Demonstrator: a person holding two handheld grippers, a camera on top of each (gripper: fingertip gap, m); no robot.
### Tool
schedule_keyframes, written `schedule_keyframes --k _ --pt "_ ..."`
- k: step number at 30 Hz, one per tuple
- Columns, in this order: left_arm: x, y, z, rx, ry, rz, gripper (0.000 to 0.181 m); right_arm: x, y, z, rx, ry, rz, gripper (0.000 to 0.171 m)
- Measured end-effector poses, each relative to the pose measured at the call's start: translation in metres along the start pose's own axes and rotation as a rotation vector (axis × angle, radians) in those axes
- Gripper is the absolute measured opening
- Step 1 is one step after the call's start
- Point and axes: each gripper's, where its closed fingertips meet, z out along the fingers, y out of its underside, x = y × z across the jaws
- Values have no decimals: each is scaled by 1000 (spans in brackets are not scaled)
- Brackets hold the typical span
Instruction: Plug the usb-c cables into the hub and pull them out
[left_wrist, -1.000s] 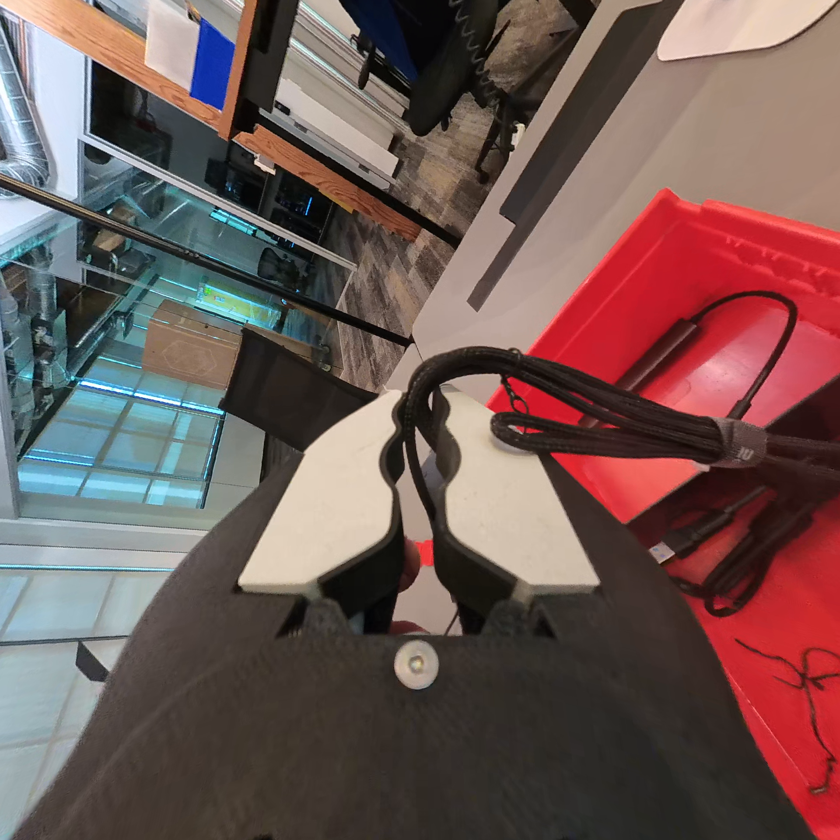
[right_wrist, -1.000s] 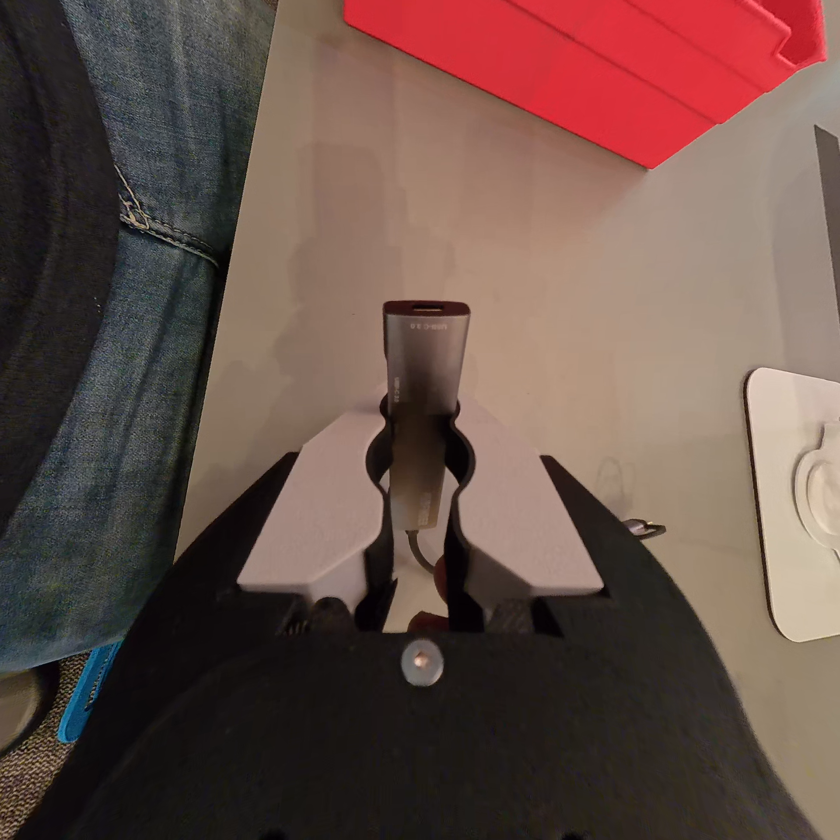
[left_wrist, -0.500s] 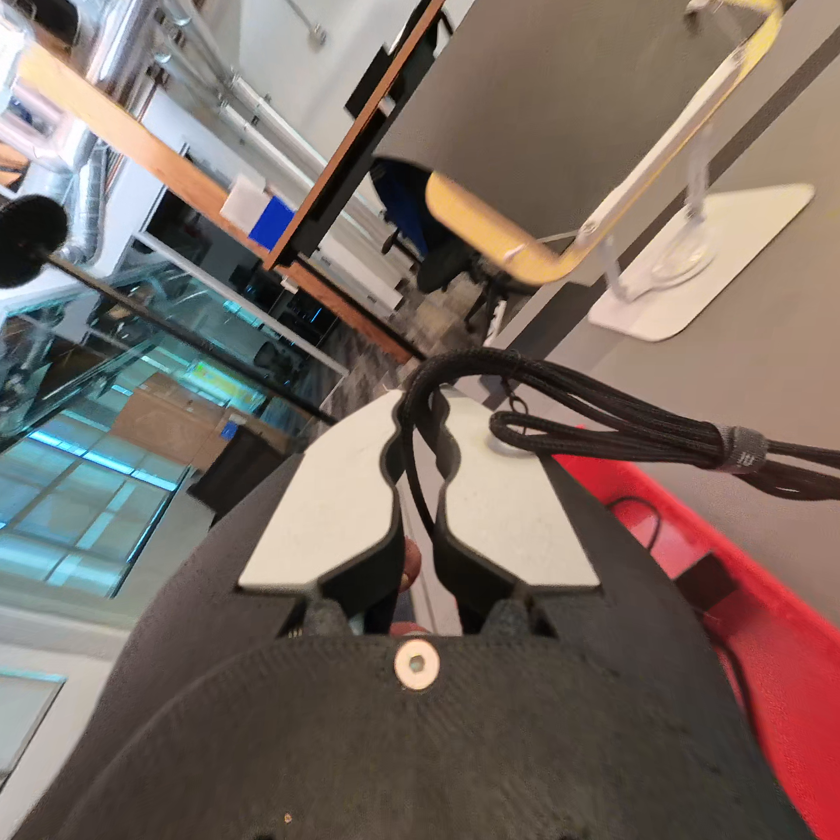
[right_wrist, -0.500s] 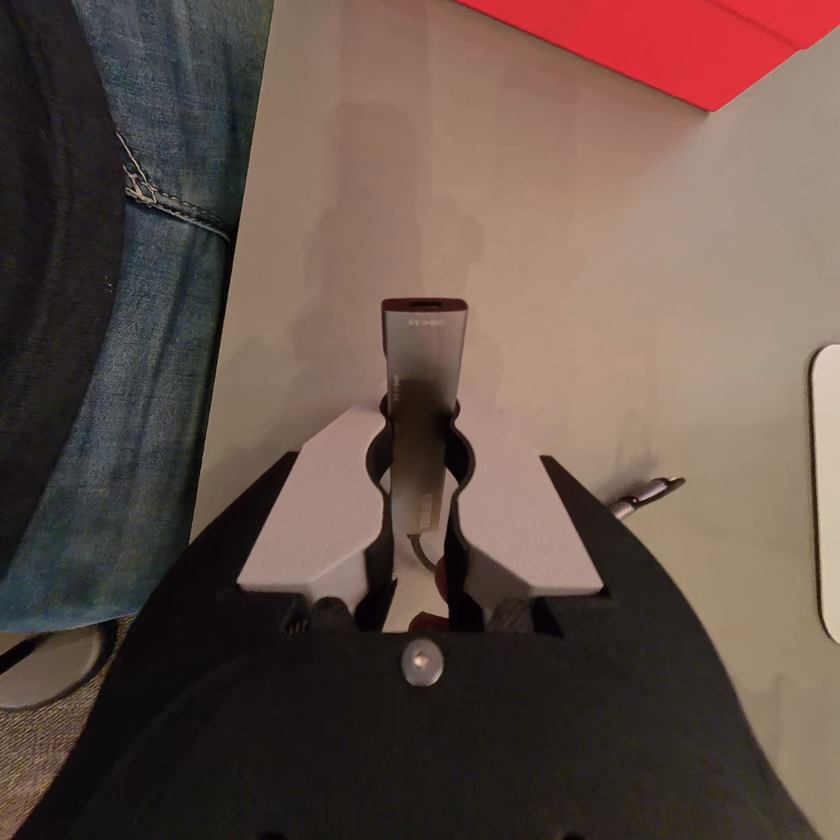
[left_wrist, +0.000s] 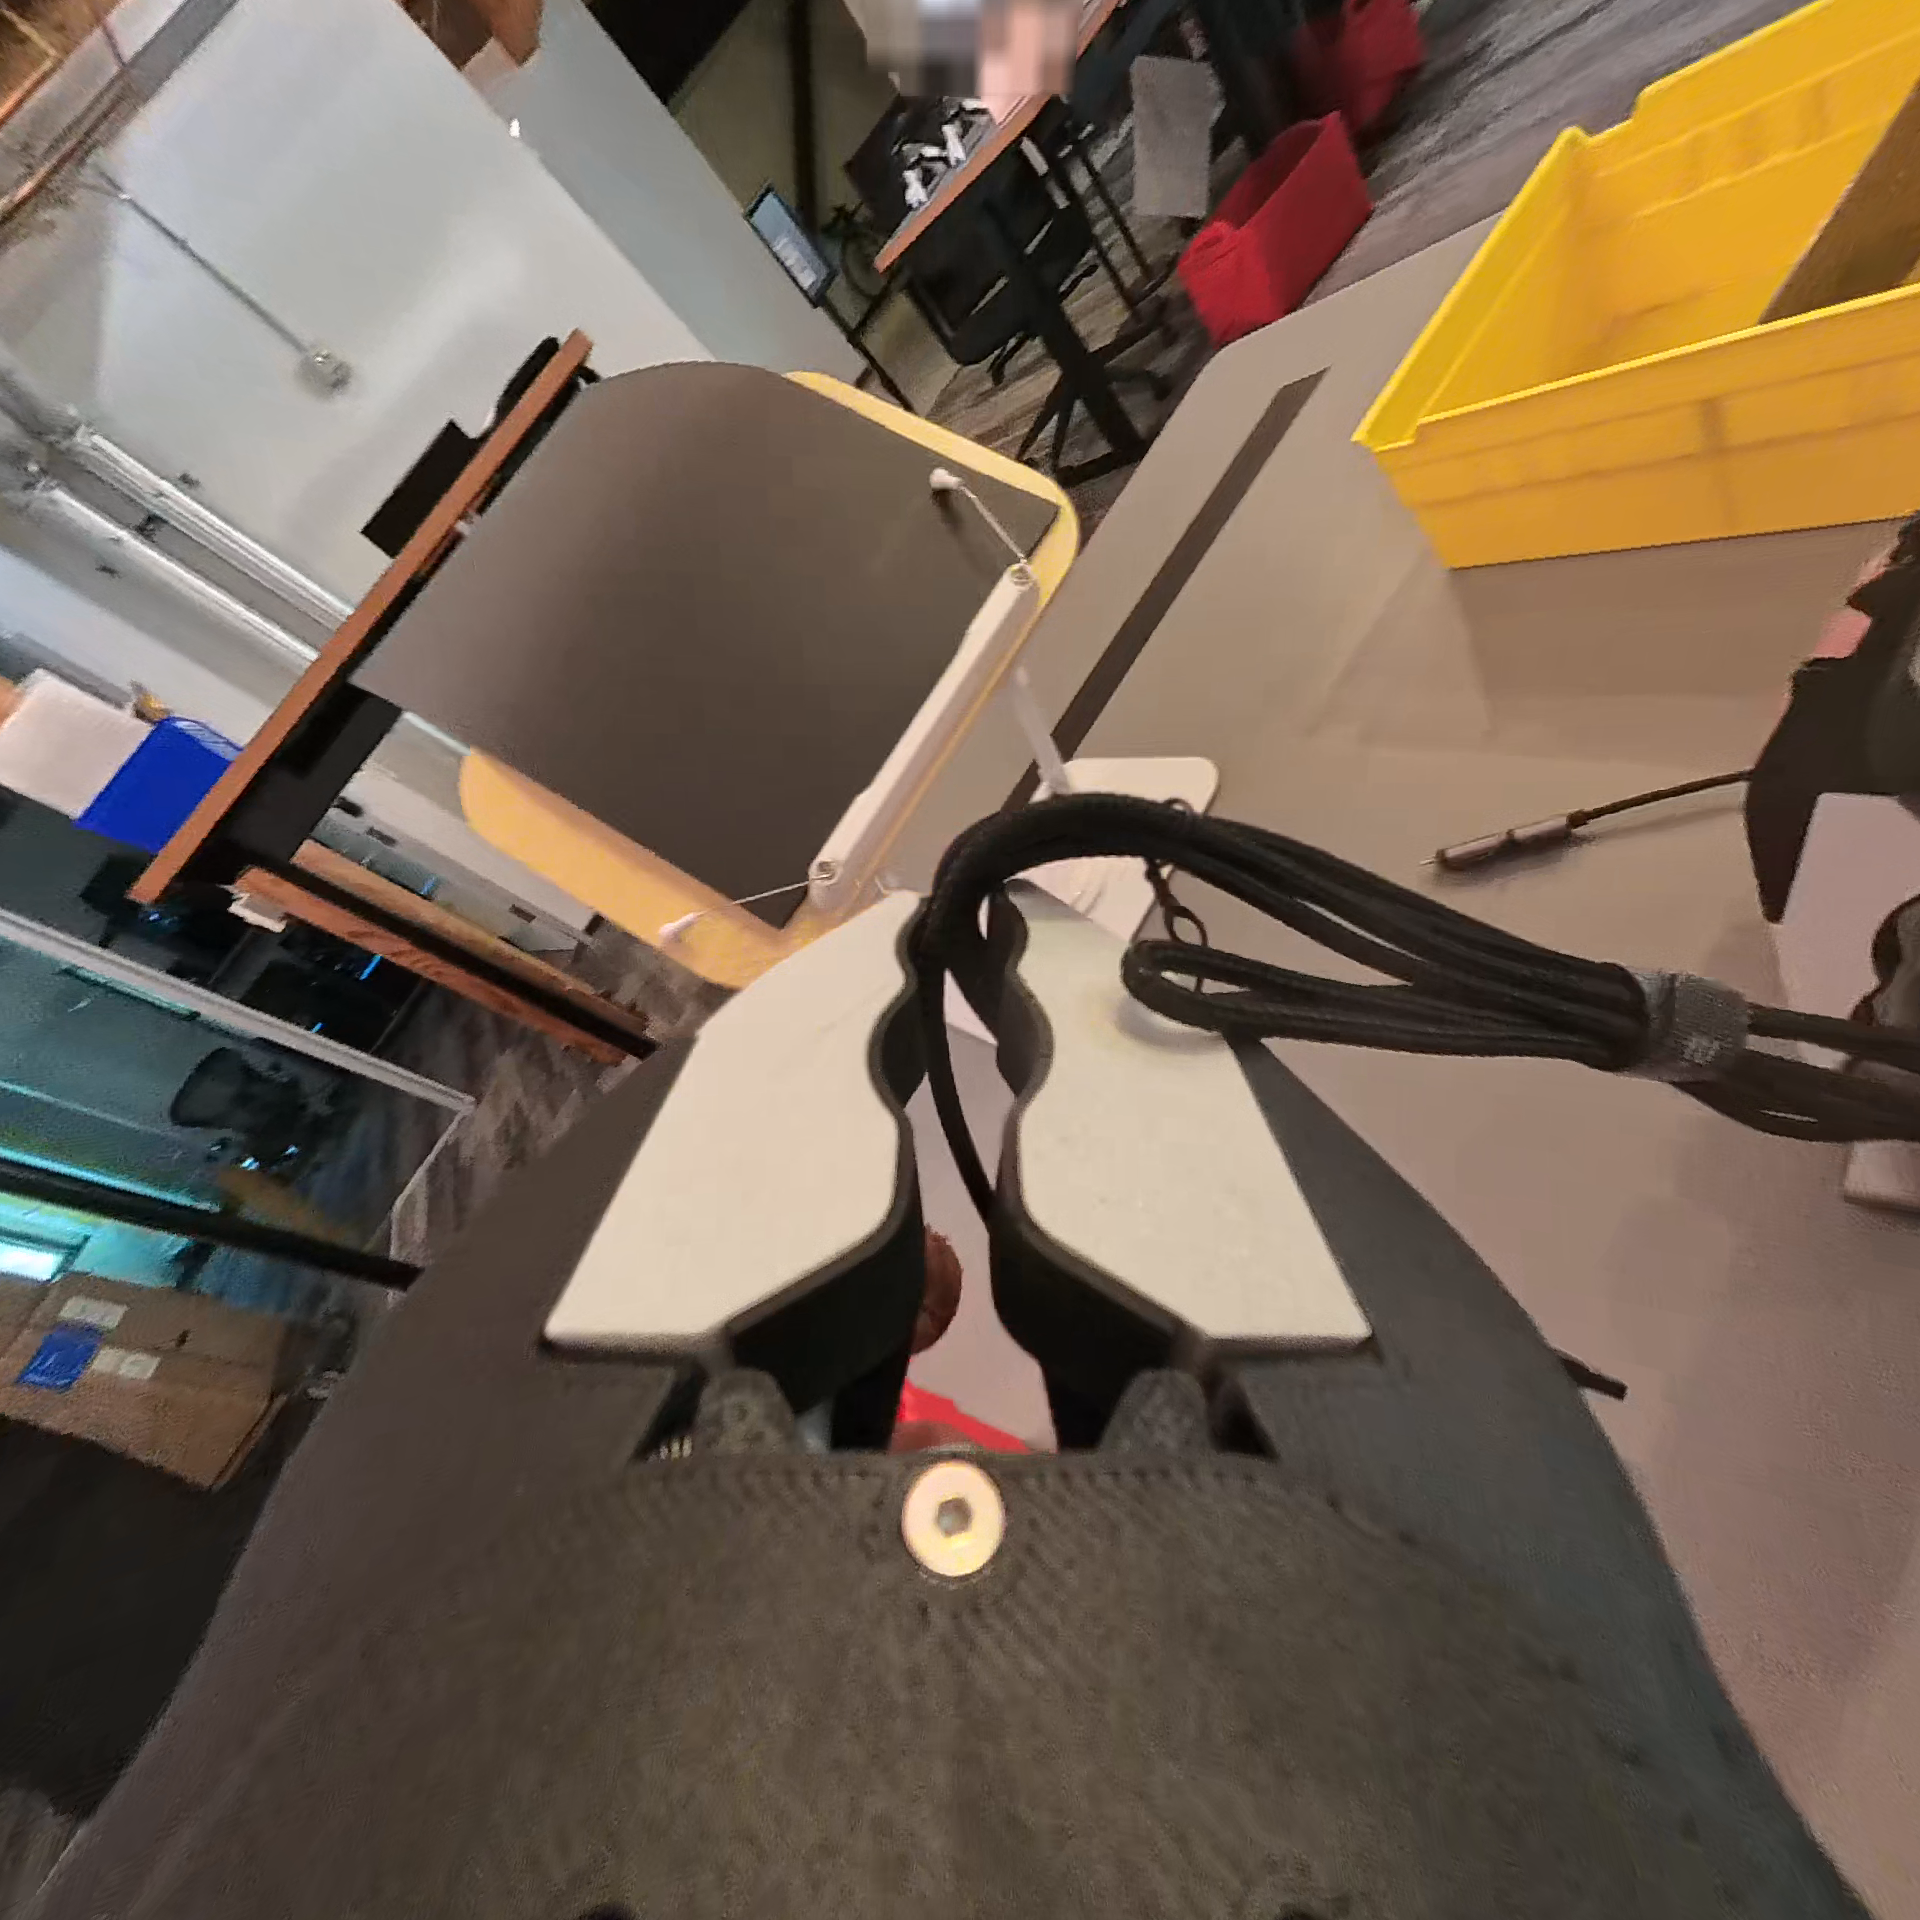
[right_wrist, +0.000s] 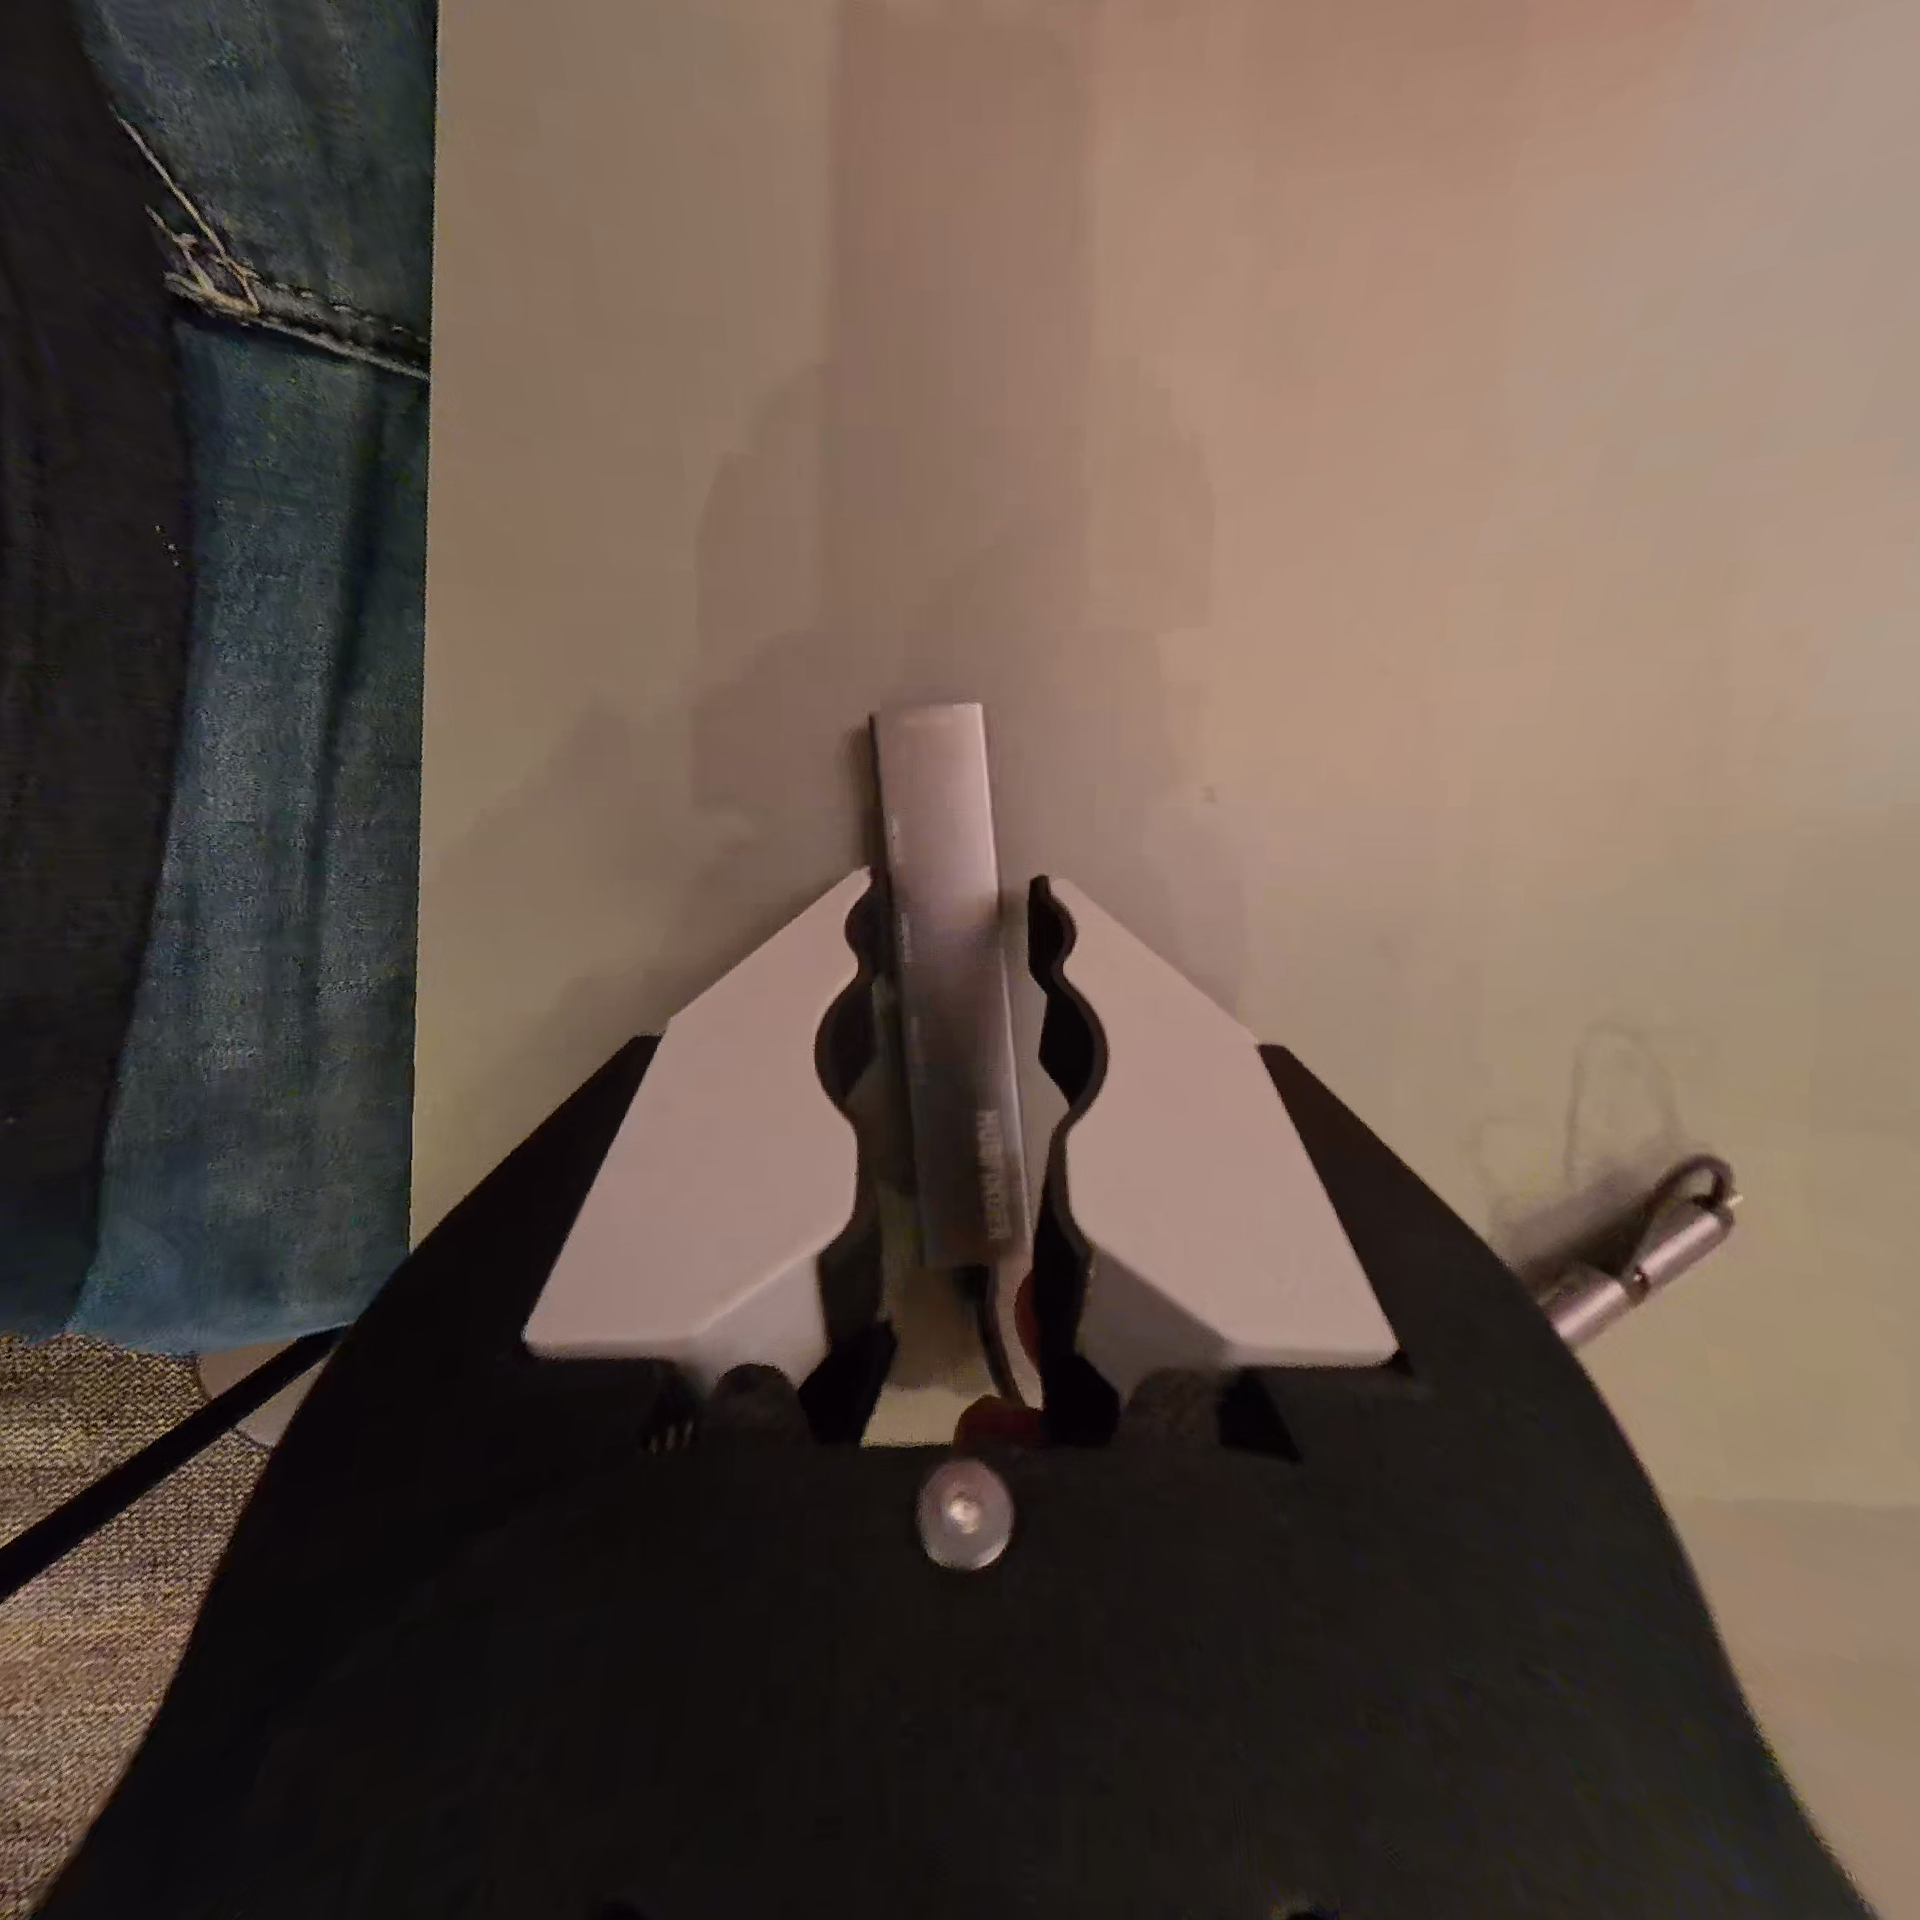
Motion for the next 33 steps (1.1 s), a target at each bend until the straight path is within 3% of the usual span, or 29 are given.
schedule_keyframes --k 6,15,21,26,29,33 --pt "22 -6 6 80 63 -17 8 0 -1 -8 43 4 11 29" --pt "28 -44 -19 338 198 -136 8 41 -71 -43 450 126 198 26" --pt "35 -58 -27 425 260 -162 8 47 -116 -53 668 91 210 21" --pt "40 -63 -24 453 274 -178 8 35 -142 -47 735 23 189 24" --pt "43 -65 -22 466 282 -190 8 35 -149 -43 737 35 188 8" --pt "43 -63 -20 464 283 -186 8 47 -143 -41 721 96 232 5"
